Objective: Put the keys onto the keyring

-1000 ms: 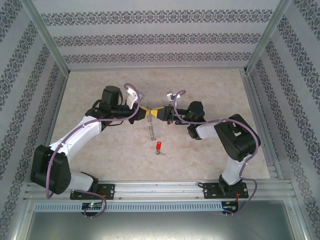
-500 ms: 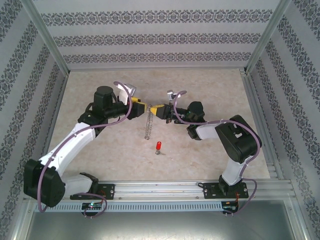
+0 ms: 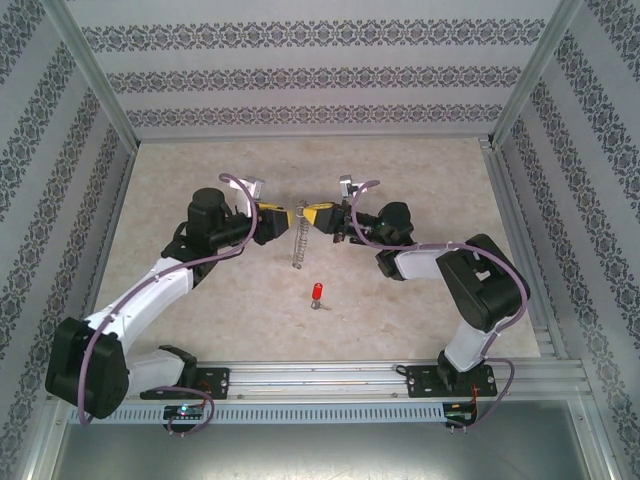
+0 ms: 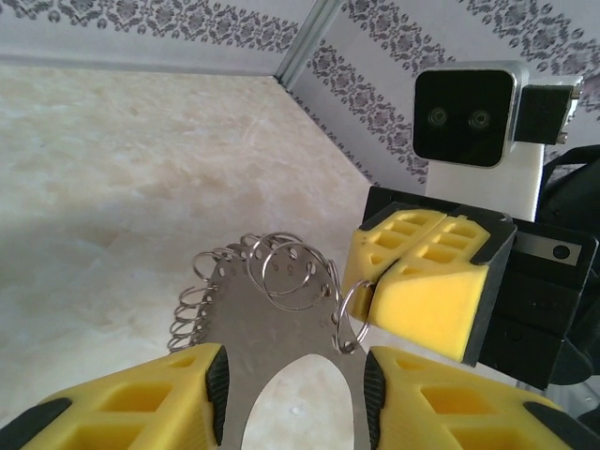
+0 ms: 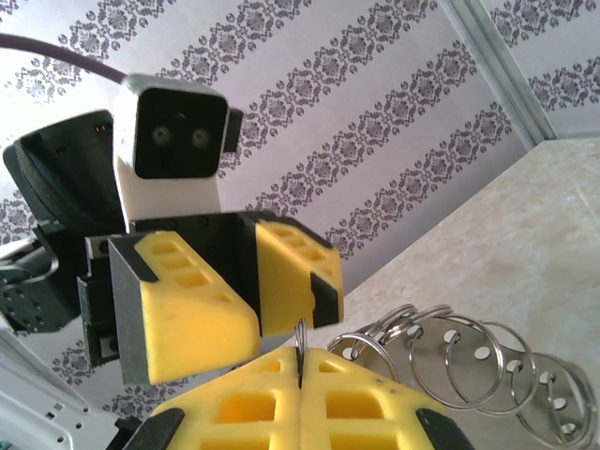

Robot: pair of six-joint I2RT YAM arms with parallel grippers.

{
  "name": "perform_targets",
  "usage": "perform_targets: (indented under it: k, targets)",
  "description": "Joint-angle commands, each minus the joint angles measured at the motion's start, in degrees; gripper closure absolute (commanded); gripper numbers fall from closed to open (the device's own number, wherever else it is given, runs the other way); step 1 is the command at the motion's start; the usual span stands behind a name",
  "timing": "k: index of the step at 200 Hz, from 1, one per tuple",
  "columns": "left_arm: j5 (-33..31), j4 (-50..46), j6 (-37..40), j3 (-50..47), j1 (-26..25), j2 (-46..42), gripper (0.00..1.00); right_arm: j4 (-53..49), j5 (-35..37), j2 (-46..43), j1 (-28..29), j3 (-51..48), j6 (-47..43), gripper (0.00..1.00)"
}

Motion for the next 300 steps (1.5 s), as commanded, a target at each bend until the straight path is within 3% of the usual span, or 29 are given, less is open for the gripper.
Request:
perform_targets:
  k: [1, 64, 132, 300]
  targets:
    - [3.83, 13.51, -8.43, -2.44, 0.37, 0.66, 0.57, 2.83, 0.89, -2.03, -0.56, 0.34, -0.81, 1.00]
    - [8.02, 28.45, -18.15, -4.40, 0.37, 6.50, 0.59, 2.87, 1.24, -1.64, -0.65, 0.78, -0.26, 1.00]
    - [8.76, 38.41, -24.12, -5.51, 0.39, 11.46, 0.66, 2.82, 1.29, -1.23, -1.18, 1.32, 0.13, 1.00]
    - [10.55, 47.67, -29.28, -7.72, 0.14, 15.19, 0.74, 2.88, 1.64, -0.39, -1.35, 1.75, 0.71, 1.00]
